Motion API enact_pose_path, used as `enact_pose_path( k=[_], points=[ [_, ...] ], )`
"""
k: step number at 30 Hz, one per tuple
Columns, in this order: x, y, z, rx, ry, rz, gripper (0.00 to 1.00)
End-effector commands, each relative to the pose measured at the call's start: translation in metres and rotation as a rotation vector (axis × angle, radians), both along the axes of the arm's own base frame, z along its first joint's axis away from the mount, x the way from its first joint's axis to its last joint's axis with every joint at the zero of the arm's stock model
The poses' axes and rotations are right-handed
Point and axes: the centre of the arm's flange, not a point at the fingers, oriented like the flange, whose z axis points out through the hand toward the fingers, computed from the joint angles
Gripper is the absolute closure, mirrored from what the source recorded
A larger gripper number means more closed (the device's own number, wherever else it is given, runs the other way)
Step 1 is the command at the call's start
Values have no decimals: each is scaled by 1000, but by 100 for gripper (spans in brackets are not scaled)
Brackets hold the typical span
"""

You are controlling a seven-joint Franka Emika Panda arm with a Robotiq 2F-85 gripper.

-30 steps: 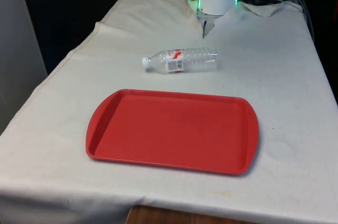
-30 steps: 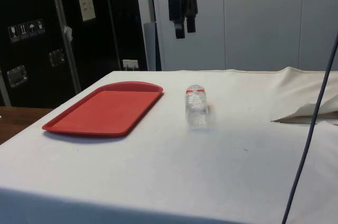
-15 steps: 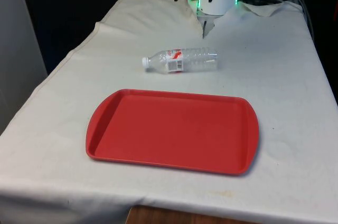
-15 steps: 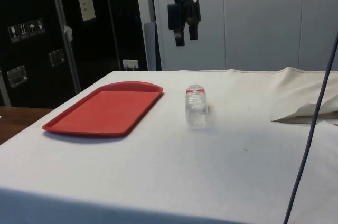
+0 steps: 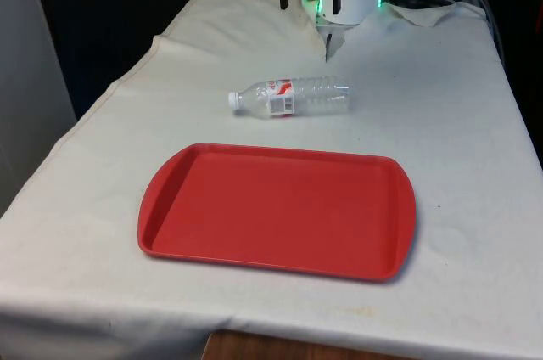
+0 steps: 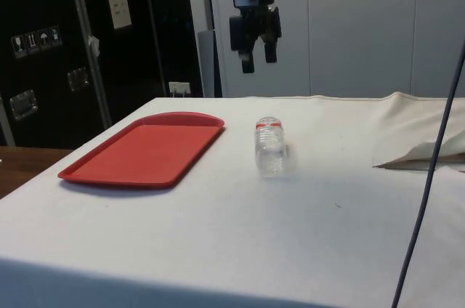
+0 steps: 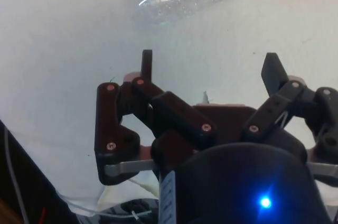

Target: Place the bottle upright on the tray.

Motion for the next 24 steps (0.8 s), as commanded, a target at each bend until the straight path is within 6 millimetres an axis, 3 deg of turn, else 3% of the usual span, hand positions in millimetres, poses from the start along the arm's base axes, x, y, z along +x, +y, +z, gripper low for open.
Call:
enact_pose_path(
  k=[1, 13, 24],
  points=[
    [0, 0, -2, 1, -5, -19, 0],
    [1, -4, -9, -3, 10, -101, 0],
    [2, -5, -1, -17, 3, -156, 0]
  ],
)
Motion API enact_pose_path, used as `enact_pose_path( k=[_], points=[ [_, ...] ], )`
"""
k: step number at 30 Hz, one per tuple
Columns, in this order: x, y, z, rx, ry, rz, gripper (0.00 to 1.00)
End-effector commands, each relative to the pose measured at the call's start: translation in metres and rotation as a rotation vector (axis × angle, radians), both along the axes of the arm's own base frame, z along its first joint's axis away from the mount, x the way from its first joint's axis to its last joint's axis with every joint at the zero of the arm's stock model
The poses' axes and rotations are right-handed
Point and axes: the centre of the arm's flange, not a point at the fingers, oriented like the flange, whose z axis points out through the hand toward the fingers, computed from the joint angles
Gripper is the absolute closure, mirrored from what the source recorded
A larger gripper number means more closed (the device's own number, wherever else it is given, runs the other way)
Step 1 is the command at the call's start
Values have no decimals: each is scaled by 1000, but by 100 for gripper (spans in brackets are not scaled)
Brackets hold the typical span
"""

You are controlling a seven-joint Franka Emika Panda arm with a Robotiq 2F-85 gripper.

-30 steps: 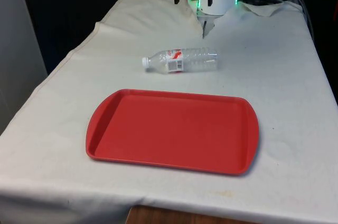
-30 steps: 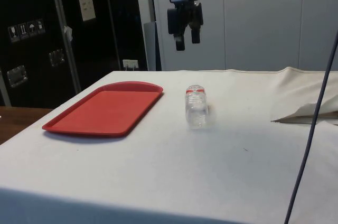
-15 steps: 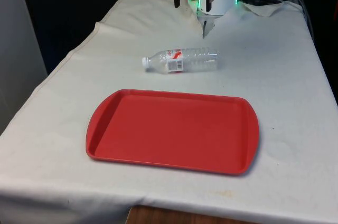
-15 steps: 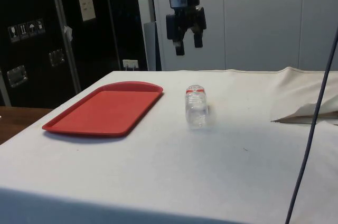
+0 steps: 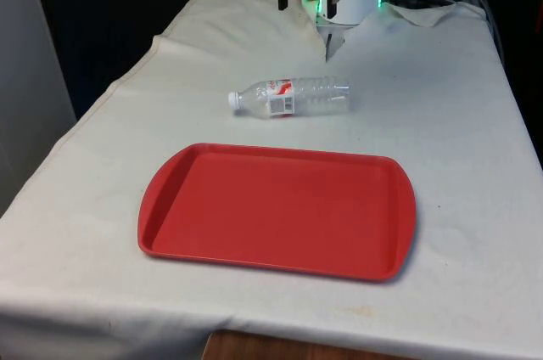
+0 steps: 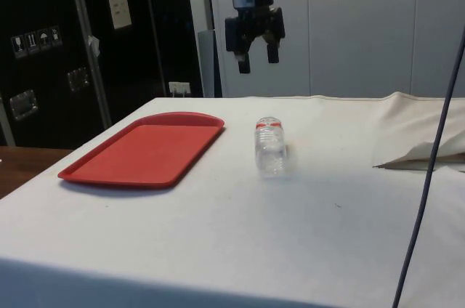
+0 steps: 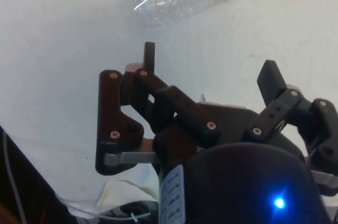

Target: Place the bottle upright on the tray.

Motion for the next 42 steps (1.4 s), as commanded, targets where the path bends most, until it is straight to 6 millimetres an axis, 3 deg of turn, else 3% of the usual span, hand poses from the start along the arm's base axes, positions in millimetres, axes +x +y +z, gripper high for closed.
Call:
enact_pose_path(
  k=[1, 42],
  points=[
    [0, 0, 3, -10, -3, -9, 0],
    [6, -11, 11, -38, -26, -251, 0]
  ],
)
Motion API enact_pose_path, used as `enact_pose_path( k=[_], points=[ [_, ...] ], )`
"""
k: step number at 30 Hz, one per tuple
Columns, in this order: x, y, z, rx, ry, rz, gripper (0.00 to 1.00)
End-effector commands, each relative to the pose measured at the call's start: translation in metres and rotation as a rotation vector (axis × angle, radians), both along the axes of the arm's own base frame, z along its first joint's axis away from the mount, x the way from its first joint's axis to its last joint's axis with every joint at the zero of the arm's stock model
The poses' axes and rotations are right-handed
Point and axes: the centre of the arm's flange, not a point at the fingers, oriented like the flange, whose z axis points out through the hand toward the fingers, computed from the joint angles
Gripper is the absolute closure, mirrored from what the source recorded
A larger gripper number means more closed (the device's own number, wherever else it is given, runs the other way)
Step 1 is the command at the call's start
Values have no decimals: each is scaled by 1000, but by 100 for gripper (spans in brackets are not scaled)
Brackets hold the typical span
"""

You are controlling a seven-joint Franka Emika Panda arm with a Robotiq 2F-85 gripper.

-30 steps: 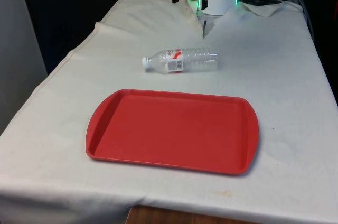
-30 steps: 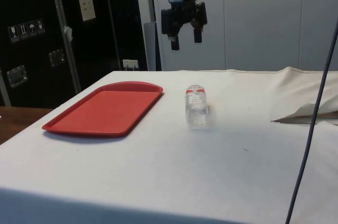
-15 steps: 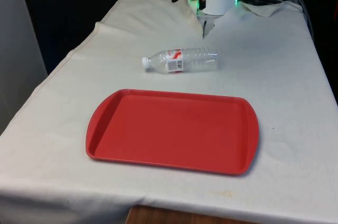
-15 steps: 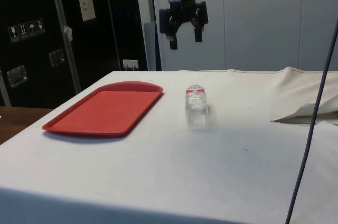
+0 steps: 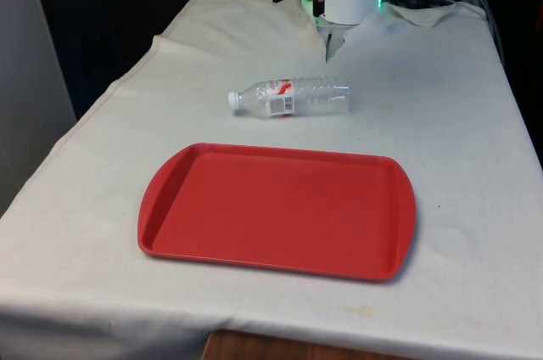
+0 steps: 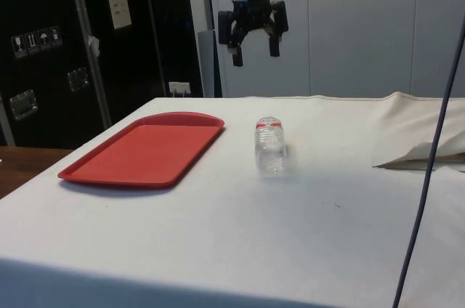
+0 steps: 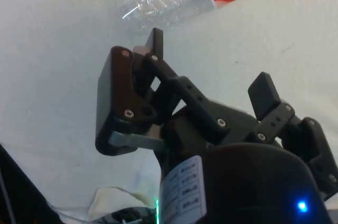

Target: Place the bottle upright on the tray.

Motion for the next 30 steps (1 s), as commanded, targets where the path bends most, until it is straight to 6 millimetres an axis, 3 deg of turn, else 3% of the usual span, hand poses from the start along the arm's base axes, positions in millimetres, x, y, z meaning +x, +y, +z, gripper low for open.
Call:
enact_pose_path(
  k=[1, 30],
  points=[
    [1, -2, 0, -8, -3, -17, 0],
    [2, -16, 1, -7, -6, -184, 0]
  ],
)
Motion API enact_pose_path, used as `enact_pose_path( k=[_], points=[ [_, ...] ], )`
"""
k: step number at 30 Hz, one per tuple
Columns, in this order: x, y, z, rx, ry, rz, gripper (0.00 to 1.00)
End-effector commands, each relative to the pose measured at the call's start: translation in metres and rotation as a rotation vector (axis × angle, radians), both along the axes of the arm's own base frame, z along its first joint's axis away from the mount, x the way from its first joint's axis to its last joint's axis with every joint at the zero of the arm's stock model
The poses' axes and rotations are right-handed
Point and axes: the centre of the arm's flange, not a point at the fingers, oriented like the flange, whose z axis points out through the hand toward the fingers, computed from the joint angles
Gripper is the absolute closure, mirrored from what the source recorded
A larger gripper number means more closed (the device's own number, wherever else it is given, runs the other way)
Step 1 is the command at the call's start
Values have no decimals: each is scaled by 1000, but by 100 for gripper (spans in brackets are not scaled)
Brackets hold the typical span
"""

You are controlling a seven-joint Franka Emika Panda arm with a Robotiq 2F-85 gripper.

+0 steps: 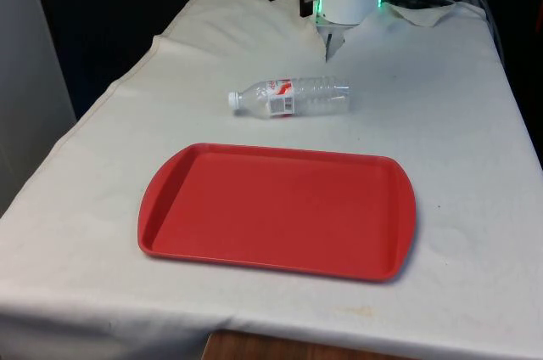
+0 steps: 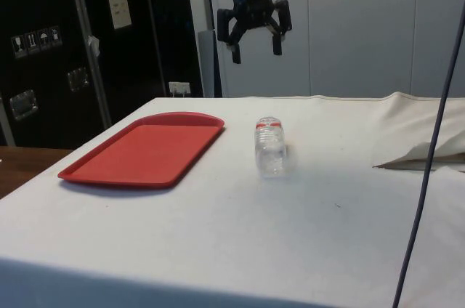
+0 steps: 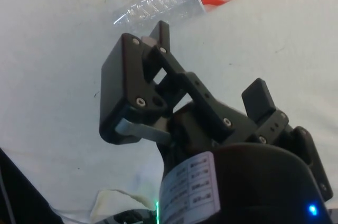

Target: Place the bottle upright on the tray.

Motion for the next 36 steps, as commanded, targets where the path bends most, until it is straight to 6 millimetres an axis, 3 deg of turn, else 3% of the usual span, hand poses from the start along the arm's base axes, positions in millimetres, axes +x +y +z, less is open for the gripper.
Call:
enact_pose_path(
  k=[1, 36],
  points=[
    [0, -1, 0, 0, 0, -7, 0],
    [1, -19, 2, -5, -9, -231, 0]
  ],
)
